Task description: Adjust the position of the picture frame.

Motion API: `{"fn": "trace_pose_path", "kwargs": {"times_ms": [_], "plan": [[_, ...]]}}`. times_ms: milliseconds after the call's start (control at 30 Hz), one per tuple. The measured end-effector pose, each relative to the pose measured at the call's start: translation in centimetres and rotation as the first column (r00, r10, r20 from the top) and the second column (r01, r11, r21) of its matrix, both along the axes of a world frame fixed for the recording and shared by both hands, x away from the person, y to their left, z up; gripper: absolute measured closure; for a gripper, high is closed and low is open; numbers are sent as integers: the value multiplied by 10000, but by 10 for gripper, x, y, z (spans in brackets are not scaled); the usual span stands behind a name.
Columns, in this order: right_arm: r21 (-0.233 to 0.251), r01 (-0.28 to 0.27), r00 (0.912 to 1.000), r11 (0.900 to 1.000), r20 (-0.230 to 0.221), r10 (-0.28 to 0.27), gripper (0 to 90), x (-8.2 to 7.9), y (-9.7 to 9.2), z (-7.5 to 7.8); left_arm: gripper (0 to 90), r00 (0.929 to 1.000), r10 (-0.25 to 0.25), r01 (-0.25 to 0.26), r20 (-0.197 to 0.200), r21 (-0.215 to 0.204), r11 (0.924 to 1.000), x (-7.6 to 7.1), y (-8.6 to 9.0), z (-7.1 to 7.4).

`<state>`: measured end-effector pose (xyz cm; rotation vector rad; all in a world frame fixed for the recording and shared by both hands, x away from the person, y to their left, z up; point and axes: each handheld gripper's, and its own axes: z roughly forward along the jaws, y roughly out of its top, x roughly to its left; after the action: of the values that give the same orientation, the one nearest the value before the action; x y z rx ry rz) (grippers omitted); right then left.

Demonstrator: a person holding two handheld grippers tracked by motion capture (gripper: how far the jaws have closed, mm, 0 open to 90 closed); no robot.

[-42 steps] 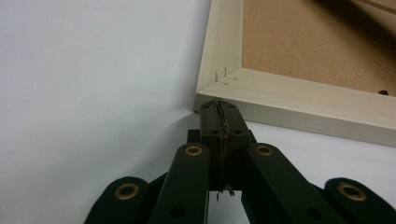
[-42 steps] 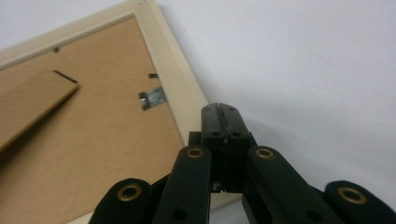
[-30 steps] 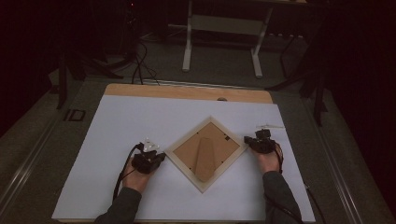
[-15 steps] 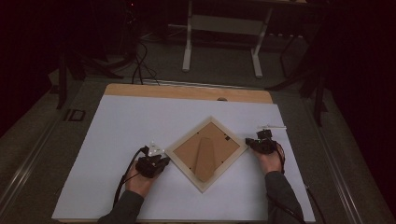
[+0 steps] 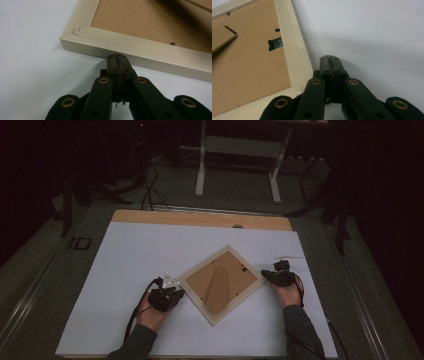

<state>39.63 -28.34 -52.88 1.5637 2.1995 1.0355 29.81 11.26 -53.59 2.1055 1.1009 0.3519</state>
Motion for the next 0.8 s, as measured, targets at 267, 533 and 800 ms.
{"fn": "trace_pose_path", "kwargs": {"times_ms": [267,533,800], "plan": [[8,-109,9999,9999,50,109,900,-2,0,-1,900,10000,76,-76,-61,-13,10000,5,-2,0],[99,-170,9998,9998,73,169,900,-6,1,-1,900,9995,302,-302,-55,15,9995,17,-2,1],[34,-359,9993,9993,117,359,900,-12,3,-1,900,9987,510,-511,-90,-79,9987,32,1,0]]}}
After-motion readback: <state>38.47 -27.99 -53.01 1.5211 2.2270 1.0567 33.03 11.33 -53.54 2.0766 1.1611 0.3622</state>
